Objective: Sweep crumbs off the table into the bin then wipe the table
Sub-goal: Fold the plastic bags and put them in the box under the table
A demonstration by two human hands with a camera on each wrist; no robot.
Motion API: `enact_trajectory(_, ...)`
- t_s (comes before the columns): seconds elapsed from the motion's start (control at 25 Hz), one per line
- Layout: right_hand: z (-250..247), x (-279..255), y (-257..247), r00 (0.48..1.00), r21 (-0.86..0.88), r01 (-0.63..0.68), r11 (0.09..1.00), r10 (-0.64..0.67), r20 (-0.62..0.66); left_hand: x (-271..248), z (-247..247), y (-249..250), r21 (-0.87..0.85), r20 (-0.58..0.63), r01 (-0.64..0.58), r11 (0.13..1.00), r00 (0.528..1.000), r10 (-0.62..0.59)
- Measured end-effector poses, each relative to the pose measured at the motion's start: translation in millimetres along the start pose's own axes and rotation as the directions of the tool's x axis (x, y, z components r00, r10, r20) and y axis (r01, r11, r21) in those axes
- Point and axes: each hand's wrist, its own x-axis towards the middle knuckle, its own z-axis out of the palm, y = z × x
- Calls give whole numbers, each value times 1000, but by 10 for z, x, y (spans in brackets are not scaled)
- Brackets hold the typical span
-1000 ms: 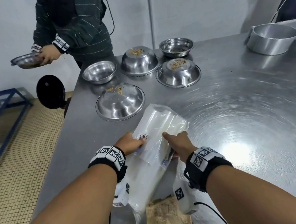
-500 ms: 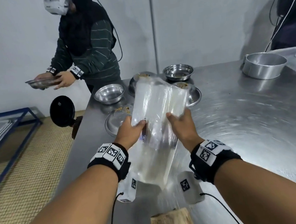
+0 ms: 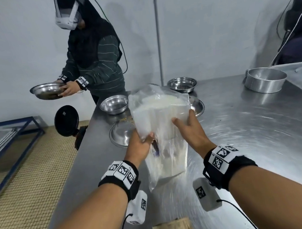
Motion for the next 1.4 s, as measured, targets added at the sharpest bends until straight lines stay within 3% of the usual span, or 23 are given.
enact_trajectory(0.16,-10,-54,-1,1000,26,8,1000,-9,17,-61,-12,-28,-85,44,24,996,999,-20)
enact_trajectory(0.32,-51,45,-110,999,56,37,998,-39,36,37,-163,379,-241,8,4,970,1000,-2)
enact_trajectory(0.52,-56,237,-333,996,16,85,996,-86,12,246,-300,831,-241,34,-29,970,999,38)
enact_trajectory(0.76,-92,411,-440,994,-97,106,990,-109,-26,471,-302,829,-177,31,8,984,1000,-2)
enact_trajectory(1.0,-71,456,-397,977,-216,109,970,-145,-158,528,-273,848,-4,-83,-77,997,994,77)
enact_trajectory(1.24,-61,488,-528,963,-188,112,976,-154,-223,572,-280,966,109,-122,-125,986,983,139)
enact_trajectory(1.4,-71,561,-488,989,-289,-27,957,-17,-146,659,-367,850,208,-78,25,978,997,-9)
